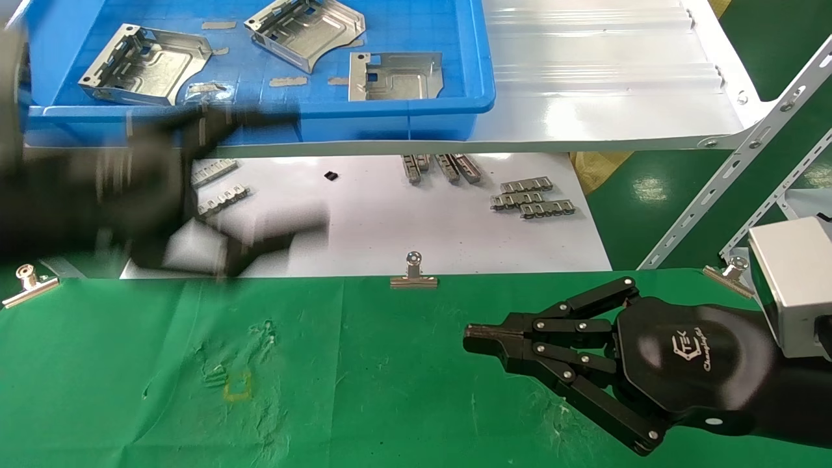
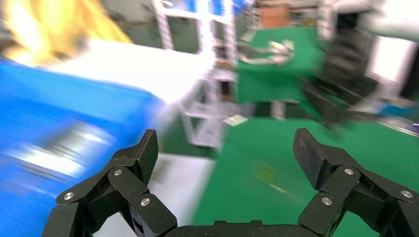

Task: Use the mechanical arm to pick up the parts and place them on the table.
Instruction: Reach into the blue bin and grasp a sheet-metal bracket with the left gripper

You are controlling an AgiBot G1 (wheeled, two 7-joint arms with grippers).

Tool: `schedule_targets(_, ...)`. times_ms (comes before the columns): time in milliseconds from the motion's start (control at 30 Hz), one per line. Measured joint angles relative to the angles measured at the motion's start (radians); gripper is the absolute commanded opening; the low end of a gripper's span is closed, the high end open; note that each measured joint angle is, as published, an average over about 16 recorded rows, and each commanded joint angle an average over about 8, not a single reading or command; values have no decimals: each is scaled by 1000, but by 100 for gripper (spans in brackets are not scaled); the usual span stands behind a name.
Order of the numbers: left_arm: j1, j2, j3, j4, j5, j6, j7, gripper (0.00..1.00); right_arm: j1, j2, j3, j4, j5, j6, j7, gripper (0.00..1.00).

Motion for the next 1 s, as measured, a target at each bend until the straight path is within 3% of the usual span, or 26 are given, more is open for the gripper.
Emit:
schedule_targets(467, -455, 347, 132, 661, 277, -215, 129, 100, 0, 0, 0, 0, 0, 0, 0, 0)
schedule_targets(500, -477, 368, 140, 704, 294, -241, 139, 100, 0, 0, 0, 0, 0, 0, 0, 5)
schedule_targets(567, -517, 407, 156, 782, 326, -298, 156, 100, 0, 0, 0, 0, 0, 0, 0, 29)
schedule_targets(600, -534, 426, 163, 818, 341, -329, 164, 96, 0, 0, 0, 0, 0, 0, 0, 42)
schedule_targets(733, -584, 489, 184, 935, 385, -453, 187, 46, 0, 0, 0, 0, 0, 0, 0, 91)
schedule_targets(767, -593, 502, 188, 959, 393, -483, 191, 33, 0, 0, 0, 0, 0, 0, 0, 99)
schedule_targets(867, -610, 533, 195, 1016, 411, -567, 201, 0, 0, 0, 0, 0, 0, 0, 0, 100)
schedule_targets(1000, -621, 560, 202, 1068, 425, -656, 205, 0, 0, 0, 0, 0, 0, 0, 0, 100)
